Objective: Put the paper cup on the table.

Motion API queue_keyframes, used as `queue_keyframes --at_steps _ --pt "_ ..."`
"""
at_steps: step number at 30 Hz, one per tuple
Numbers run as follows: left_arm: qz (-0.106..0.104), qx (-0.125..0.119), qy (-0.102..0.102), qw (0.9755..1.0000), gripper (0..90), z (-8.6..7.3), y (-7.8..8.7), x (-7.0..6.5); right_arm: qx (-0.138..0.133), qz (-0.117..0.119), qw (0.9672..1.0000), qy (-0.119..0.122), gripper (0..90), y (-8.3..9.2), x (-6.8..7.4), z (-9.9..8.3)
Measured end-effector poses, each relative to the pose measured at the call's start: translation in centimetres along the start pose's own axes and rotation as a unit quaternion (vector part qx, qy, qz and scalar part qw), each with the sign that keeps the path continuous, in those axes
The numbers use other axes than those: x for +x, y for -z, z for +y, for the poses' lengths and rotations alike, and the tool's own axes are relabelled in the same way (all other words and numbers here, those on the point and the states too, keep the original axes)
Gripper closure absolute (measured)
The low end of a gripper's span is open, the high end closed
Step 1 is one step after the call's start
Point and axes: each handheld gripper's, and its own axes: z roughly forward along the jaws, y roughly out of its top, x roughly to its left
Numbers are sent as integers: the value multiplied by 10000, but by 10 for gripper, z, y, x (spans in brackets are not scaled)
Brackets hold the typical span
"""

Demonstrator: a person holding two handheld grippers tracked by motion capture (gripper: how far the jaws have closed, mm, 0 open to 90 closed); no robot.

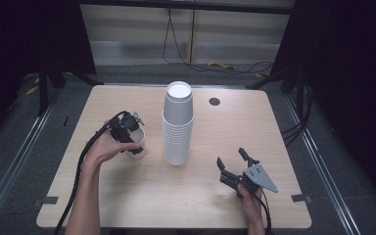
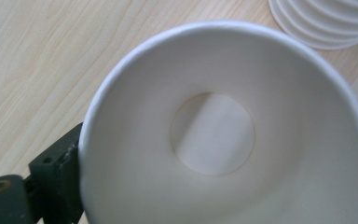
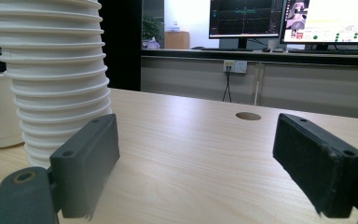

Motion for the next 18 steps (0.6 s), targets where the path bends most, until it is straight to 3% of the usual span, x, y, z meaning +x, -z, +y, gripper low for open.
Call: queue_keyframes --at_steps 1,7,13,14,18 --pt "-4 -19 -44 10000 70 -1 -1 0 5 -5 10000 -6 143 0 0 0" --pt "74 -489 230 9985 72 -11 -5 0 -1 20 10000 3 145 0 0 0" --pt "224 -1010 421 9937 75 -25 -7 -2 -3 13 10000 8 144 0 0 0" --pt "203 -1157 554 9915 76 -29 -8 -2 -2 12 10000 1 145 0 0 0" --pt "136 -1388 676 9879 94 -41 -9 0 -2 17 10000 2 145 0 0 0"
